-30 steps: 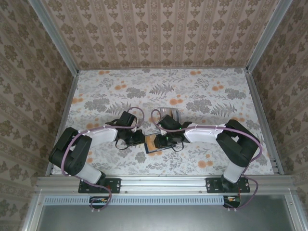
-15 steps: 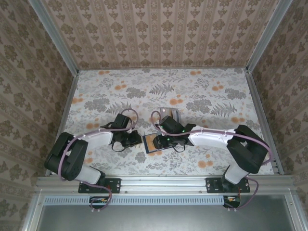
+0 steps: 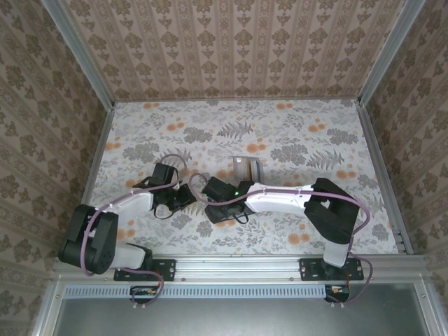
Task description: Put the credit cards into the card holder
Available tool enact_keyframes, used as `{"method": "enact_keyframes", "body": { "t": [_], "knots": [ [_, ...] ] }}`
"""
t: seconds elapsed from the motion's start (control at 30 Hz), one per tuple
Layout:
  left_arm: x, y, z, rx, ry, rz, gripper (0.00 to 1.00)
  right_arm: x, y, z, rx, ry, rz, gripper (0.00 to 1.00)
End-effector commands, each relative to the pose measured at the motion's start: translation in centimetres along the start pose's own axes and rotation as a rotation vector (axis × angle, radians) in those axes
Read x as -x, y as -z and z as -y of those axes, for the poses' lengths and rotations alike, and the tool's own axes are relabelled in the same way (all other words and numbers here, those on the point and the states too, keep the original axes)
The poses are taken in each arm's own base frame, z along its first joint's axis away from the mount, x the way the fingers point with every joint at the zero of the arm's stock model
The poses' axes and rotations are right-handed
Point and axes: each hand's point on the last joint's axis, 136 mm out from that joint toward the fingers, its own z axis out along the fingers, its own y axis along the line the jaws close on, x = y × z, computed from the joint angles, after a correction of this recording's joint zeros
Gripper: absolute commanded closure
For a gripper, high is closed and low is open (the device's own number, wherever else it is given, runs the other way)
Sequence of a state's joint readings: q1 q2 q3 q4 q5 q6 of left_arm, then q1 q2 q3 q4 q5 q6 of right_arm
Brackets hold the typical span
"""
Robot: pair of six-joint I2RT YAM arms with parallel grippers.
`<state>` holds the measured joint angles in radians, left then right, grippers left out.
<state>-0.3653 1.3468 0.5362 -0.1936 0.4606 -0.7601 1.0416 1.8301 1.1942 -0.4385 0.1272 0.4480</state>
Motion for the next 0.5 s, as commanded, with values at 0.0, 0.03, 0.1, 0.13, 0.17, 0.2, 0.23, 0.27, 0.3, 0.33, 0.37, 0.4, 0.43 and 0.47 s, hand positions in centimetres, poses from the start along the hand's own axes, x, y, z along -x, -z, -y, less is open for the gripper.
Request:
{"method": "enact_keyframes", "body": {
  "t": [0.0, 0.03, 0.1, 0.13, 0.17, 0.2, 0.23, 0.27, 0.3, 0.33, 0.37, 0.4, 0.43, 0.47],
  "knots": [
    [-0.5, -0.1, -0.3, -0.003, 0.014, -0.017, 0.89, -1.5, -0.4, 1.9, -0.127, 0.007, -0.081, 0.32],
    [-0.6, -0.3, -0.3, -0.009, 0.016, -0.019, 0.89, -1.5, -0.5, 1.9, -0.128, 0.005, -0.084, 0.32],
    [-0.7, -0.5, -0.4, -0.01, 0.017, -0.033, 0.89, -1.8, -0.9, 2.1, -0.145, 0.005, -0.104, 0.31],
    [-0.7, -0.5, -0.5, -0.008, 0.016, -0.036, 0.89, -1.9, -0.9, 2.2, -0.152, 0.007, -0.112, 0.31],
    [-0.8, -0.6, -0.5, -0.006, 0.017, -0.041, 0.89, -1.9, -1.0, 2.2, -0.157, 0.002, -0.121, 0.3],
    [-0.9, -0.6, -0.6, -0.005, 0.02, -0.041, 0.89, -2.0, -1.1, 2.1, -0.153, 0.001, -0.126, 0.31],
    [-0.9, -0.6, -0.6, -0.008, 0.02, -0.039, 0.89, -2.1, -1.1, 2.0, -0.151, -0.005, -0.129, 0.3],
    [-0.9, -0.7, -0.5, -0.009, 0.016, -0.04, 0.9, -2.2, -1.3, 2.0, -0.15, -0.008, -0.133, 0.3],
    [-0.8, -0.6, -0.5, -0.009, 0.009, -0.043, 0.9, -2.3, -1.5, 1.9, -0.149, -0.008, -0.14, 0.3],
    [-0.8, -0.6, -0.5, -0.005, 0.006, -0.046, 0.9, -2.4, -1.7, 2.0, -0.154, -0.008, -0.148, 0.3],
    [-0.8, -0.6, -0.4, -0.002, 0.003, -0.05, 0.9, -2.5, -1.8, 2.0, -0.159, -0.009, -0.158, 0.3],
    [-0.8, -0.6, -0.5, 0.002, 0.006, -0.049, 0.89, -2.4, -1.8, 1.8, -0.154, -0.011, -0.161, 0.3],
    [-0.8, -0.6, -0.4, -0.002, 0.007, -0.046, 0.89, -2.5, -1.9, 1.7, -0.144, -0.012, -0.162, 0.3],
    [-0.8, -0.6, -0.4, -0.003, 0.008, -0.045, 0.9, -2.6, -2.0, 1.5, -0.137, -0.013, -0.165, 0.3]
  ]
}}
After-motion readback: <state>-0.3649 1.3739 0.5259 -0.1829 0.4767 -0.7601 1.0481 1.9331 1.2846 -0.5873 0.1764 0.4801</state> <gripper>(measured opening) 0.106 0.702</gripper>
